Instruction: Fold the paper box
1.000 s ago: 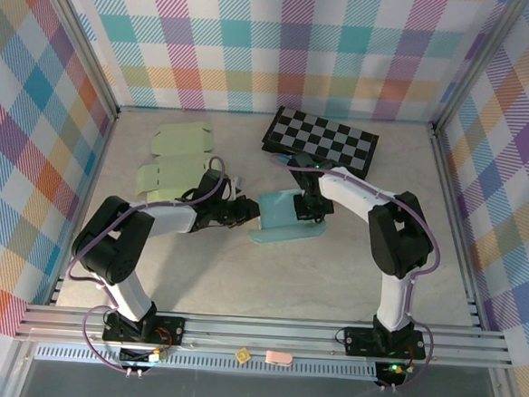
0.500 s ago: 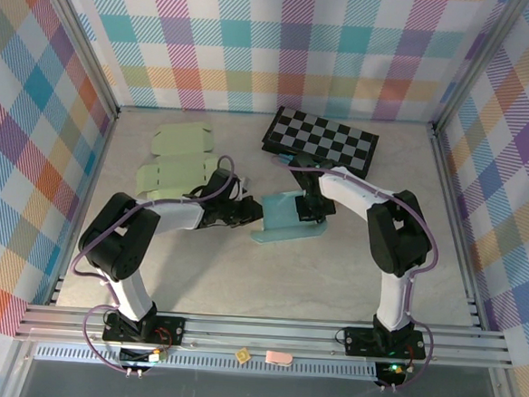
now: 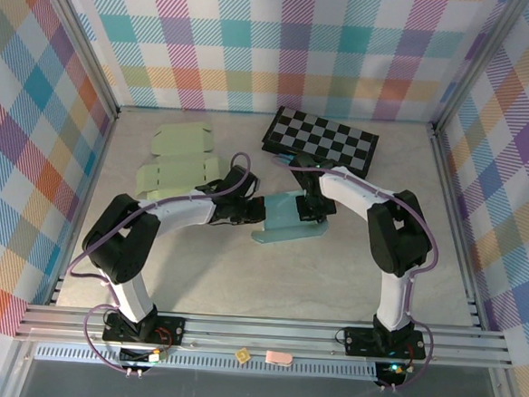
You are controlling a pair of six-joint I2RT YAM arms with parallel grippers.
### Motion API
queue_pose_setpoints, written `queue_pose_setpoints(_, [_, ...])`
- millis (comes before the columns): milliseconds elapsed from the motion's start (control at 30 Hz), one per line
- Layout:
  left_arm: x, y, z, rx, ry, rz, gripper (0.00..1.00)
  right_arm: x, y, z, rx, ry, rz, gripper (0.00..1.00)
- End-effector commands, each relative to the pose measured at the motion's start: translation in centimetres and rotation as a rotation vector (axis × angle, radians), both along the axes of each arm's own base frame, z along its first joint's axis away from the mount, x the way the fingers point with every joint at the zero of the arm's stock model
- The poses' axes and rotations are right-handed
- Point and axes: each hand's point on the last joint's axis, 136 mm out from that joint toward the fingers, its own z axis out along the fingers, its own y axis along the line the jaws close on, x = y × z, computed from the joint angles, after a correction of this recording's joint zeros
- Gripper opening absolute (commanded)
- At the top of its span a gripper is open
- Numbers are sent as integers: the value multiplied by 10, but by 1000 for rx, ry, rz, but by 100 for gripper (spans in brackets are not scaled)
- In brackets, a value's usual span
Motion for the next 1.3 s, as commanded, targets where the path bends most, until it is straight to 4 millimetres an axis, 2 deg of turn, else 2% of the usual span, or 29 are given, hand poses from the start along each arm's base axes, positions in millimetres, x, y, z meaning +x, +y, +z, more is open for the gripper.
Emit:
queue_pose_setpoints(0, [-15, 3, -3, 69, 31, -33, 0, 5, 9, 8, 29, -36, 17, 0])
queue_pose_setpoints(67, [-20, 5, 0, 75, 48, -32, 0, 4, 7, 9, 28, -44, 14, 0])
queue_pose_setpoints(133, [-21, 5, 5, 54, 38, -30, 22, 2, 6, 9, 29, -44, 11, 0])
queue_pose_setpoints(200, [-25, 6, 13, 32, 31, -30, 37, 0, 6, 6, 29, -38, 8, 0])
queue_pose_setpoints(267, [-19, 3, 26, -30, -10, -19, 44, -2, 5, 4, 28, -31, 4, 0])
queue_pose_setpoints(400, [-16, 10, 38, -164, -23, 26, 48, -3, 4, 2, 29, -27, 1, 0])
queue_pose_setpoints(500, [-15, 8, 43, -279, -12, 24, 48, -3, 4, 1, 30, -25, 2, 0])
queue_pose_setpoints(700, [-17, 2, 29, -344, 34, -1, 37, -2, 6, 0, 34, -17, 3, 0])
queue_pose_setpoints(933, [-13, 1, 10, -334, 66, 3, 31, -3, 6, -1, 35, -11, 1, 0])
queue_pose_setpoints(1133, [-19, 9, -3, -288, 82, 22, 28, -2, 7, 0, 37, -10, -1, 0])
queue_pose_setpoints(1267, [-23, 8, -12, -293, 101, 18, 25, -1, 8, 0, 41, -11, -4, 0])
